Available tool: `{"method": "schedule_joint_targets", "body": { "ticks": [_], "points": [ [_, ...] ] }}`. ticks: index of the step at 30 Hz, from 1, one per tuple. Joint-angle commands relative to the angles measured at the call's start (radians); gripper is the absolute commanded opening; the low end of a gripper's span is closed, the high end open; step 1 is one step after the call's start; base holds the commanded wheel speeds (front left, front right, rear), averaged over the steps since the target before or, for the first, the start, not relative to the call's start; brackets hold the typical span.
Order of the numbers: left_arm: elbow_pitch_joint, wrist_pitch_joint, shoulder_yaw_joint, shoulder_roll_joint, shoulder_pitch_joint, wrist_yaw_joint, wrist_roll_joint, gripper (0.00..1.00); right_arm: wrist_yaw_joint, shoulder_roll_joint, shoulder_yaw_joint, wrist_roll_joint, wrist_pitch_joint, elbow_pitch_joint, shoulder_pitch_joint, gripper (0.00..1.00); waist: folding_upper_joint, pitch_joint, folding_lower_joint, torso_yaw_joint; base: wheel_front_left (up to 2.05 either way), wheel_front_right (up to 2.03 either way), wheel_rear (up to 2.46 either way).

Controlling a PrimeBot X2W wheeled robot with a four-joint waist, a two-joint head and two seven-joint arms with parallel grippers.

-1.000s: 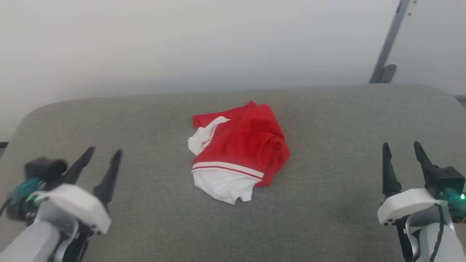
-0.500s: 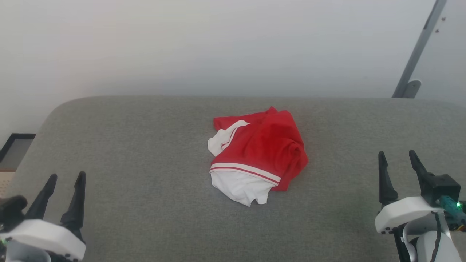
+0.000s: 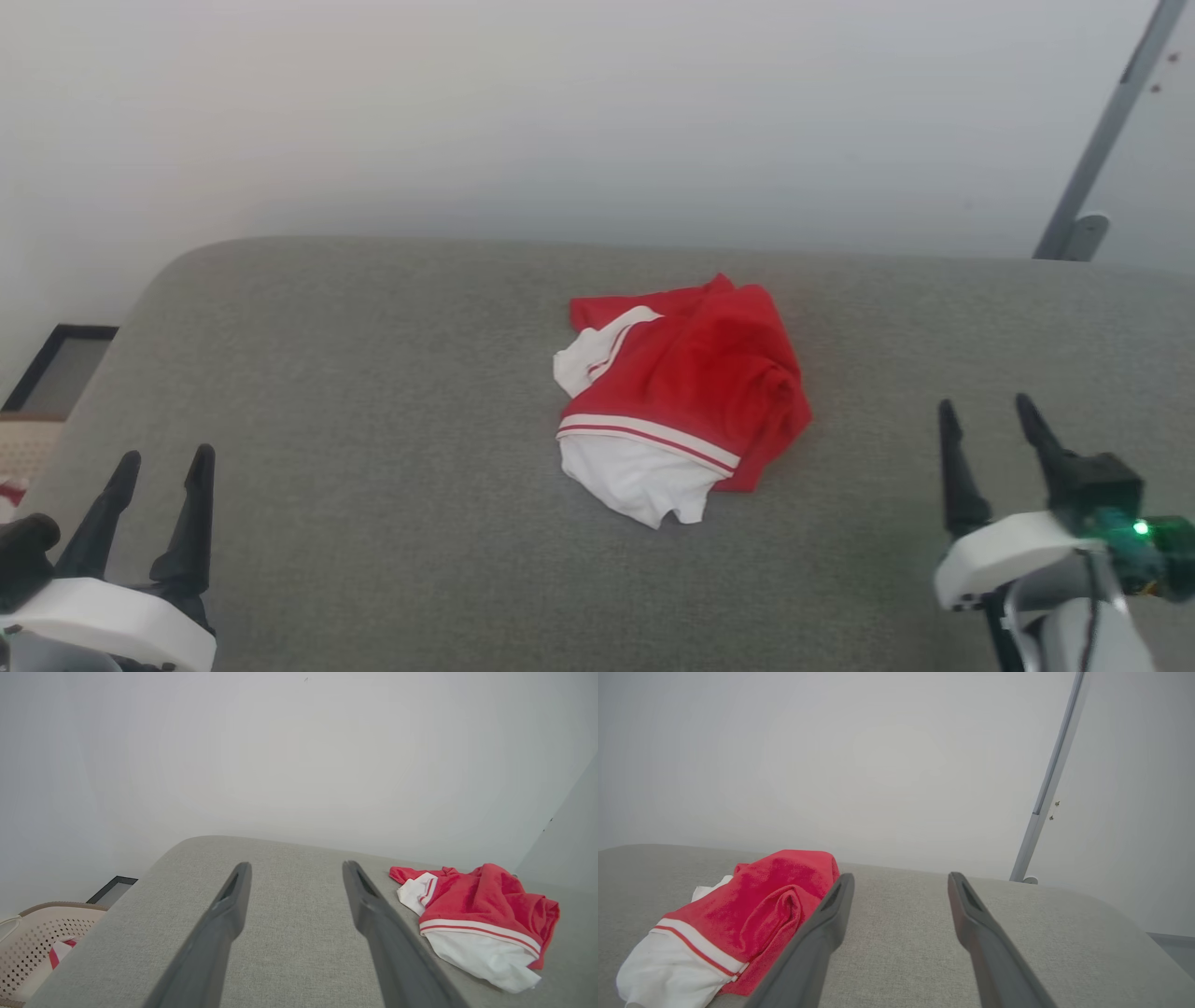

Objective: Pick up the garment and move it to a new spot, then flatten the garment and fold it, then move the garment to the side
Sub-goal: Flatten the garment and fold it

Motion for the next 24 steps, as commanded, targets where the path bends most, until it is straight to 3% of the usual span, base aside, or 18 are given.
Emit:
{"method": "schedule_joint_targets", "body": {
  "ticks": [1,11,18,24],
  "points": [
    [-0.003,-0.005,0.003,-0.004,0.009,-0.005,0.004,1.00,-0.001,0.002,0.016,0.003,0.006,0.004,0.007,1.00,0.0000,0.003,0.0000,0.010,0.00,0.00,0.00],
    [-0.013,-0.001,-0.015,-0.019,-0.014,-0.015,0.012,1.00,-0.001,-0.028,0.252,0.056,0.094,0.020,-0.019,1.00,0.0000,0.028,0.0000,0.097,0.00,0.00,0.00],
    [-0.017,0.001,-0.040,-0.046,-0.052,-0.033,0.018,1.00,-0.001,-0.093,0.429,0.134,0.229,0.047,-0.069,1.00,0.0000,0.080,0.0000,0.169,0.00,0.00,0.00],
    [-0.001,0.001,-0.064,-0.074,-0.093,-0.053,0.026,1.00,-0.001,-0.139,0.498,0.178,0.352,0.098,-0.117,1.00,0.0000,0.125,0.0000,0.222,0.00,0.00,0.00]
  ]
}}
